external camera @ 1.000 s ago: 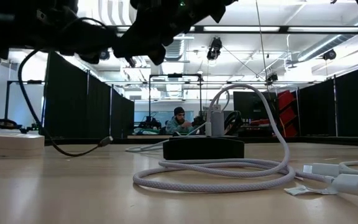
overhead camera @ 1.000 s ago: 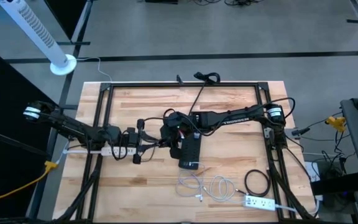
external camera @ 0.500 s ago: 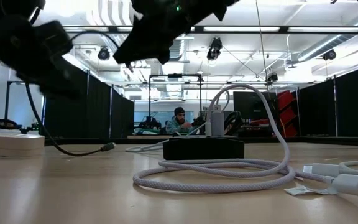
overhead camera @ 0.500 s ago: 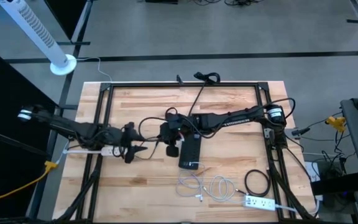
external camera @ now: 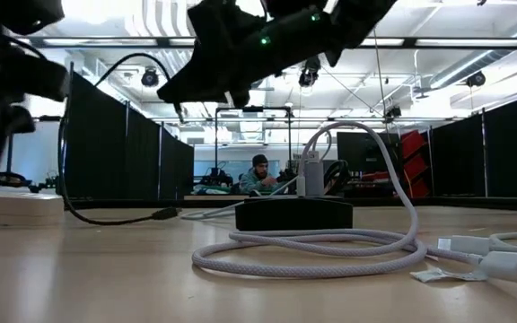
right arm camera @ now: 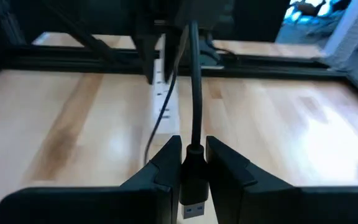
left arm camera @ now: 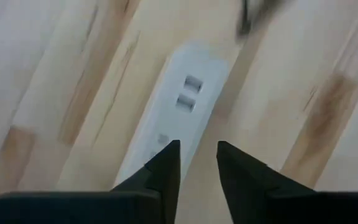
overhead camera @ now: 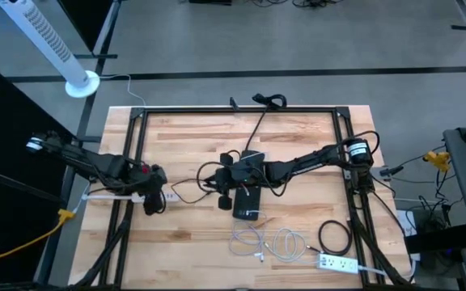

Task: Insert USB
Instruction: Insert the top black charger cable into the left white outlet extension

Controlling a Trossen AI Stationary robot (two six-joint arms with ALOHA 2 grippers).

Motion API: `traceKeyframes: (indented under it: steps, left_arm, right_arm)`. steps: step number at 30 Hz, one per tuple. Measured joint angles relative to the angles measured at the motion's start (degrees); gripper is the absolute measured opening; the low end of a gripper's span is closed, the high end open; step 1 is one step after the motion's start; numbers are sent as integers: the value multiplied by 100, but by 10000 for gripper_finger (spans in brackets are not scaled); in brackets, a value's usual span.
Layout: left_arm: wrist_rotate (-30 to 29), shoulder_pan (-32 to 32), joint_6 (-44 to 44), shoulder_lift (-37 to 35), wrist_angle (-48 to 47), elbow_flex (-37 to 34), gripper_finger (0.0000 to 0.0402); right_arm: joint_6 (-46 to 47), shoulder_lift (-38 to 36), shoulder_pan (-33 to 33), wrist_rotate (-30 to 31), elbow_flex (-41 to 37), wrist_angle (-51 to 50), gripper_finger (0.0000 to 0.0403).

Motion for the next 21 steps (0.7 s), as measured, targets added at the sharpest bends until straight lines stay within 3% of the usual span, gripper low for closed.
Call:
traceKeyframes:
  steps: [4, 8, 14, 21]
  left_arm:
    - [787, 0, 2, 172, -38, -119, 68]
    - [823, -17, 41, 314, -13, -368, 64]
    - [807, -25, 71, 541, 156, -580, 63]
    - [1078, -60, 24, 619, -291, -19, 63]
  right_arm:
    - [-170, 165, 111, 139, -13, 416, 47]
    - [-59, 412, 192, 64, 28, 1016, 47]
    - [49, 744, 225, -14, 66, 1030, 47]
    - [-33, 782, 225, -80, 72, 1097, 47]
